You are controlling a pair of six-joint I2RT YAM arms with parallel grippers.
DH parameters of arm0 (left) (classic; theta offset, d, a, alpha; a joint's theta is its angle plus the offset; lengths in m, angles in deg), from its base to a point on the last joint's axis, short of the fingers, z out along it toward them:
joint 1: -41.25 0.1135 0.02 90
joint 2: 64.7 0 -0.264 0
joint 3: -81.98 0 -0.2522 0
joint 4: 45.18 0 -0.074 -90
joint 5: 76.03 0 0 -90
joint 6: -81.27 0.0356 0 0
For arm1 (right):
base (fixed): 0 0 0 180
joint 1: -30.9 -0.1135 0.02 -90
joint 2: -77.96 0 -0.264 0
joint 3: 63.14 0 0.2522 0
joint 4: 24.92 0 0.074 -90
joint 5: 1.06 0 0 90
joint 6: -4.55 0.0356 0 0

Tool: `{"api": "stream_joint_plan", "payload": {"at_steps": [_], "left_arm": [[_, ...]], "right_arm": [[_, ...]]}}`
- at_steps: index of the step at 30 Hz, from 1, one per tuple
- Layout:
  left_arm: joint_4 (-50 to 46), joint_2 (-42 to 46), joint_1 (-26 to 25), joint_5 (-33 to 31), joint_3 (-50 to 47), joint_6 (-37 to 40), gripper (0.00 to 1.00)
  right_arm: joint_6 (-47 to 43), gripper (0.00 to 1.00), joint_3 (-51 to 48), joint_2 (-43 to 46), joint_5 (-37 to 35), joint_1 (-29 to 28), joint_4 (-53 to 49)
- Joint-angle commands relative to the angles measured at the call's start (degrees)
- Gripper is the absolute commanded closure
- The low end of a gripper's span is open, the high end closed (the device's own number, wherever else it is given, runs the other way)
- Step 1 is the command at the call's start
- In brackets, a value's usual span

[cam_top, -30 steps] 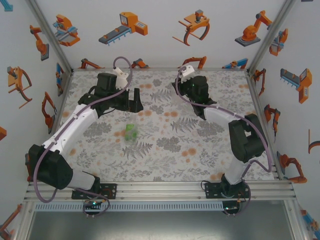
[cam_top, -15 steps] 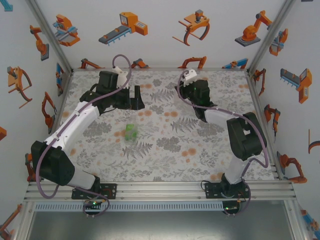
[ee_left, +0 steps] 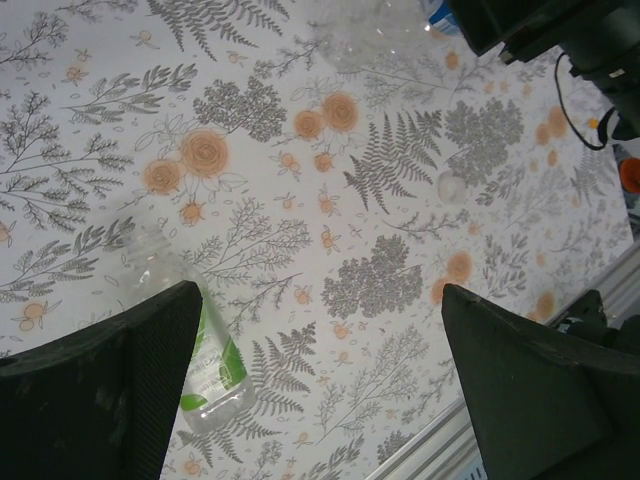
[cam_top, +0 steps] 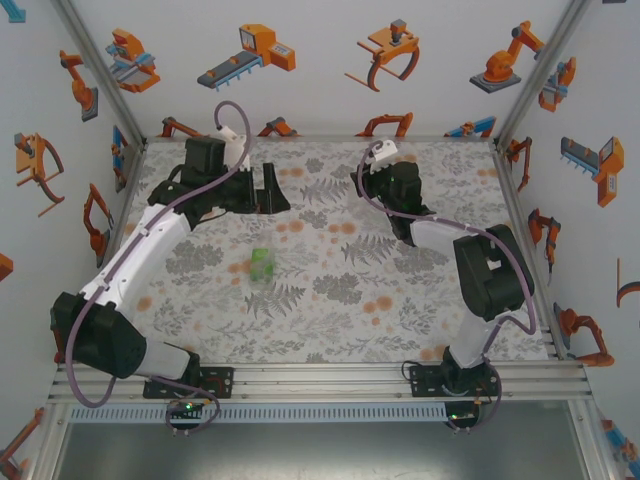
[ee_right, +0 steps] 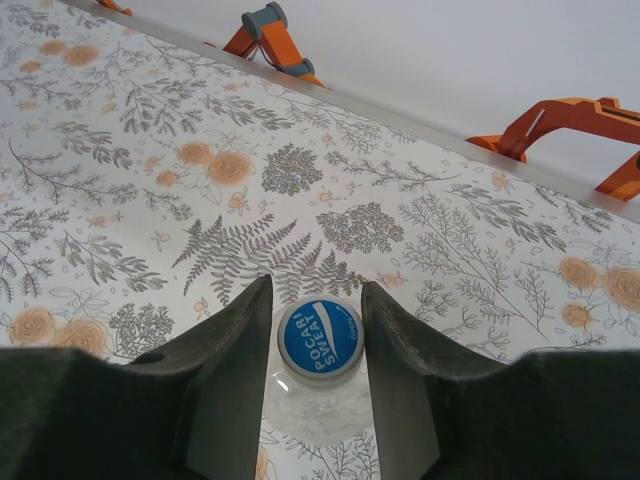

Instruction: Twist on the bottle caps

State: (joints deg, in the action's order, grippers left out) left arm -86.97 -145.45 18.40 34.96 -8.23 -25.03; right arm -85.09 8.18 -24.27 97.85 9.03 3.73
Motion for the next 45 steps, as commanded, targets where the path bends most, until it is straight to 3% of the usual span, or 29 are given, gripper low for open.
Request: {"api": "stream_joint_plan", "payload": {"at_steps": [1, 12, 25, 31, 40, 45], "left_arm": [[1.1, 1.8, 0.6, 3.6, -0.2, -0.4, 0.03], [7.7, 7.6, 0.9, 8.6, -7.3, 1.1, 0.03], [1.8, 8.1, 4.8, 12.1, -8.5, -3.1, 0.03], [-10.2, 2.3, 4.5, 1.9, -4.3, -7.2, 0.03], [-13.6, 3.5, 2.5, -8.8, -9.3, -9.7, 0.03], [-13.6, 2.5, -1.5, -17.4, -12.5, -9.3, 0.03]], "right_arm": [[1.0, 0.57, -0.6, 1.5, 0.1, 0.3, 1.6], [1.1, 0.48, -0.5, 3.9, 1.3, 0.3, 0.8], [2.5, 0.45, -2.9, 9.1, 2.9, 0.3, 0.3], [3.2, 0.46, -5.1, 14.6, 3.0, 0.3, -2.8], [3.9, 0.46, -9.6, 24.2, 2.6, 0.3, -8.1], [4.0, 0.46, -12.4, 29.3, 1.7, 0.3, -10.8]]}}
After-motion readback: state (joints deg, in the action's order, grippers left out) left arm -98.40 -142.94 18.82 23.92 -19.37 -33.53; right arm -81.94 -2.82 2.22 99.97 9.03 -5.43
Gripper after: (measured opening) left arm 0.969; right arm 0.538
